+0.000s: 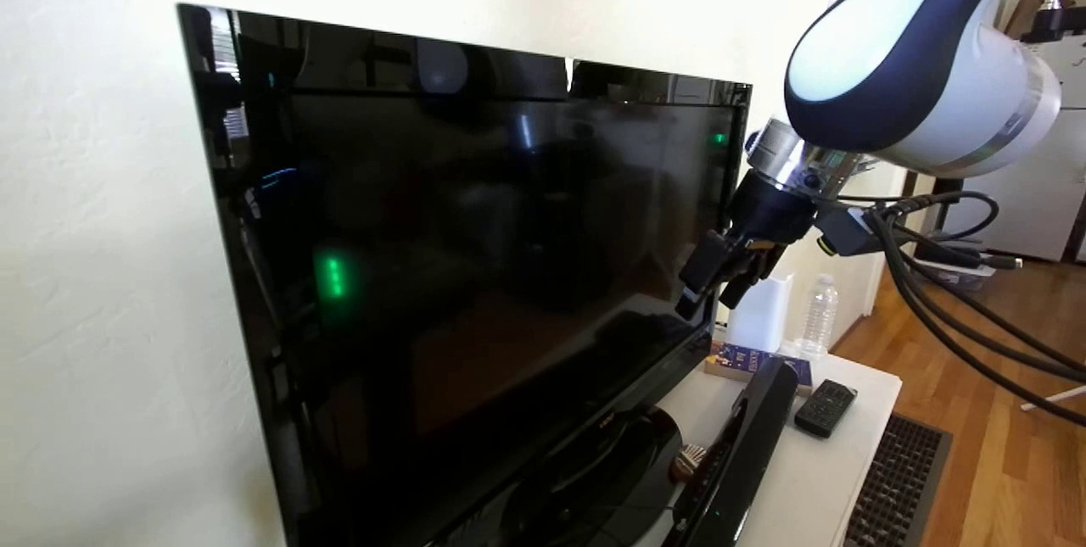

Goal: Press a button on the black object

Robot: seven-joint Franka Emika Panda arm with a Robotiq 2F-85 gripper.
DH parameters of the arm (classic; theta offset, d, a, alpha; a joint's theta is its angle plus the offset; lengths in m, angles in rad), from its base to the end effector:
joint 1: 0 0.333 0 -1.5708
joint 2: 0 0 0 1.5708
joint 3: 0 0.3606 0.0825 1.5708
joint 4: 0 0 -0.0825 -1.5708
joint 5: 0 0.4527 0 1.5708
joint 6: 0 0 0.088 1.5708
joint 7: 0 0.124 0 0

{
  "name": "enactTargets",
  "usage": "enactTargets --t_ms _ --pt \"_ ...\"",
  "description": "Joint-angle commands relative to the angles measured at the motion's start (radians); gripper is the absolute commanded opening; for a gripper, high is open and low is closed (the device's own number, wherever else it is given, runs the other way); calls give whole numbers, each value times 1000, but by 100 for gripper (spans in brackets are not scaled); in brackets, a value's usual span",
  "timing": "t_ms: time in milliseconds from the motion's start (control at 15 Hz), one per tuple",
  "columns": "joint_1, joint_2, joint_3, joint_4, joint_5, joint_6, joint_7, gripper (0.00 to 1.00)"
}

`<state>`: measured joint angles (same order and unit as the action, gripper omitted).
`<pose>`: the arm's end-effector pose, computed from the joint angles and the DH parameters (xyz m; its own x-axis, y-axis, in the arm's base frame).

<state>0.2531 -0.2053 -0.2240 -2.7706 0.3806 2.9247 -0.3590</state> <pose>0.4457 -0.0045 0.2776 0.9333 0.0017 0.3591 0.0497 -0.9910 -0.1245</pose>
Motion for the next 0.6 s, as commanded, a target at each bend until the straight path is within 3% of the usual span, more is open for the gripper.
enactTargets --t_ms 0,200,333,400,533 --pt "71 70 -63 0 125 26 -135 100" --pt "84 116 -84 0 162 -52 -226 100" --pt "103 140 -90 1 245 -86 -309 100" --pt "73 117 -72 0 172 -65 -231 100" --pt "75 128 -72 3 180 -67 -241 100"
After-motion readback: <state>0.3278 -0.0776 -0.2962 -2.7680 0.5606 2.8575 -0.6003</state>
